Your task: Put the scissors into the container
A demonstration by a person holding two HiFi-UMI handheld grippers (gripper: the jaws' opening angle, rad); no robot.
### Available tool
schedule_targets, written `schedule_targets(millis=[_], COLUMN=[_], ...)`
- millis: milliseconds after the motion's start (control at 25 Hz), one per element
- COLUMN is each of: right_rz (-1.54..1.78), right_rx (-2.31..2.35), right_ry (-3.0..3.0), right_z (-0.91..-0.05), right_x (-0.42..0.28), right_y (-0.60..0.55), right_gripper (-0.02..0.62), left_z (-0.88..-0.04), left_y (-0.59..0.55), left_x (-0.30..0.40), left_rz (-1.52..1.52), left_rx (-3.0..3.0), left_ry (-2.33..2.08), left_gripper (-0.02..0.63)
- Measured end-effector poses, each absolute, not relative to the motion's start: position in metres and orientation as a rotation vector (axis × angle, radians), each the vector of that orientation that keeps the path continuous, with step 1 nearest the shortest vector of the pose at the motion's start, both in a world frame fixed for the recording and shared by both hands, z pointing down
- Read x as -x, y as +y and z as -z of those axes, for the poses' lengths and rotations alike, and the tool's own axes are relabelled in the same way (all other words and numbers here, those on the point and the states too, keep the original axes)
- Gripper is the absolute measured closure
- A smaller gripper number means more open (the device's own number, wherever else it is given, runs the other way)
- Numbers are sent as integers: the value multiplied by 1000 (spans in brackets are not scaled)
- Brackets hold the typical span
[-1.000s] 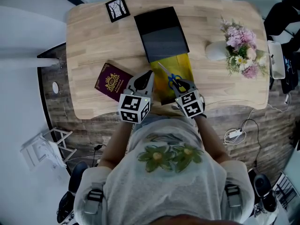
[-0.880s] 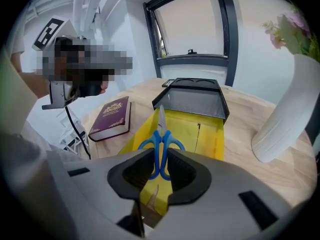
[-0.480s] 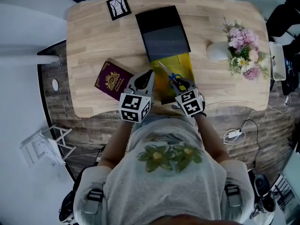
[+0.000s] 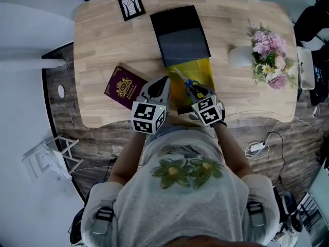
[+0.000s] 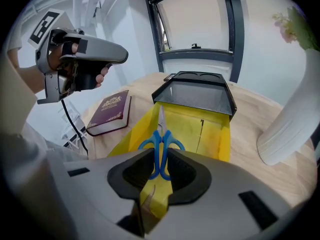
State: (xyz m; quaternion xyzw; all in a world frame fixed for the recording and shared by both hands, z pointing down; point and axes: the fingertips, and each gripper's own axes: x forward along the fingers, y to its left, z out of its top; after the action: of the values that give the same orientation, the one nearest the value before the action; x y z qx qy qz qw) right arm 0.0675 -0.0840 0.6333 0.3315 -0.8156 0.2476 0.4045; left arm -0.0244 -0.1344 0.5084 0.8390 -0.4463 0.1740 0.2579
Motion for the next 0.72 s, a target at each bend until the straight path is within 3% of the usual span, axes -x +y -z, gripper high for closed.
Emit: schedule_targets(millis=[720], right_rz=[-625], right_rx=[-786], right_ry=[-2018], right_z=[-645], right_x=[-69], right_y=[-88], right_gripper=[514], left_z=[-513], left_y=[-137], left_x=[26], left_rz=[-484], left_rx=[-2265], left_ry=[-1217], left_gripper=[600])
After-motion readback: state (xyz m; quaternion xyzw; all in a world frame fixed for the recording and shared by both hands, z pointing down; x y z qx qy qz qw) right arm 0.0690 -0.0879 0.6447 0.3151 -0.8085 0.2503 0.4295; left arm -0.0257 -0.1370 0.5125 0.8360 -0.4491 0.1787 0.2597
